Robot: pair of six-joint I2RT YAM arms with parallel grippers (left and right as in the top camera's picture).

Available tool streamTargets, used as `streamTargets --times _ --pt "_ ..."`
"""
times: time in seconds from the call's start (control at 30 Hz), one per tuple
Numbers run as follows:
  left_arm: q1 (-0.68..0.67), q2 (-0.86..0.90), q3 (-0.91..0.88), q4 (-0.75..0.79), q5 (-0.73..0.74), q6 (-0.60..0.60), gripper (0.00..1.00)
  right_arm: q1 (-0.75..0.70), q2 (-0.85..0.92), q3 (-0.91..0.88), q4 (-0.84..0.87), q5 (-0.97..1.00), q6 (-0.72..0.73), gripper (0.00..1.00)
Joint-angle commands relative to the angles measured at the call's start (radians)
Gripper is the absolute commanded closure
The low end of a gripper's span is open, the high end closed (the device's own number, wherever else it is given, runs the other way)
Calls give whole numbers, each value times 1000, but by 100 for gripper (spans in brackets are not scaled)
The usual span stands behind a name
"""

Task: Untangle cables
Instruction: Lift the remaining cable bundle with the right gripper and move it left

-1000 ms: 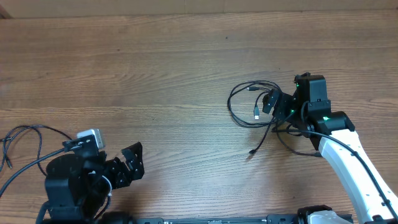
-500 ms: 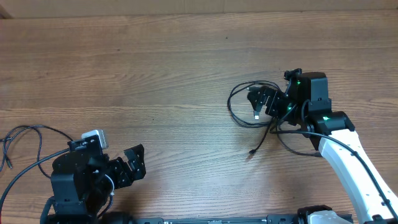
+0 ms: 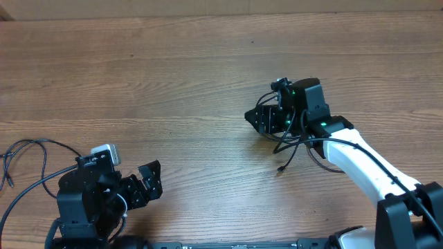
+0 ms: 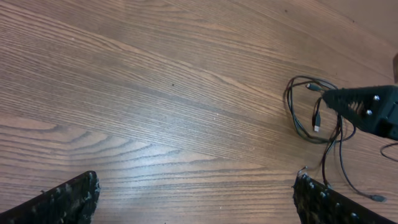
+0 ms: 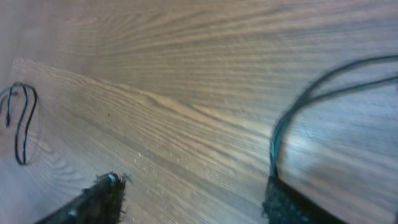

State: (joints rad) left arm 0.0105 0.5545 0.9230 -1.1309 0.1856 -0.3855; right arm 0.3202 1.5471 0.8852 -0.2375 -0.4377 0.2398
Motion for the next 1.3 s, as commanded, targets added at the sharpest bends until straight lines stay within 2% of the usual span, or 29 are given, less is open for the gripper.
streamTargets --times 0.0,0.13,0.37,0.6,1.1,1.27 --pt "-5 6 -8 2 -10 -3 0 8 29 14 50 75 30 35" --pt "-5 6 -8 1 -10 -3 0 8 45 14 106 247 214 41" --pt "-5 6 -8 1 -10 -3 0 11 115 14 235 251 267 42" --pt "-5 6 -8 2 -10 -3 1 10 212 14 367 262 450 43" --pt "-5 6 -8 1 -10 -3 0 14 366 102 397 332 476 42" --pt "-5 6 -8 1 -10 -3 1 21 400 114 383 332 540 45"
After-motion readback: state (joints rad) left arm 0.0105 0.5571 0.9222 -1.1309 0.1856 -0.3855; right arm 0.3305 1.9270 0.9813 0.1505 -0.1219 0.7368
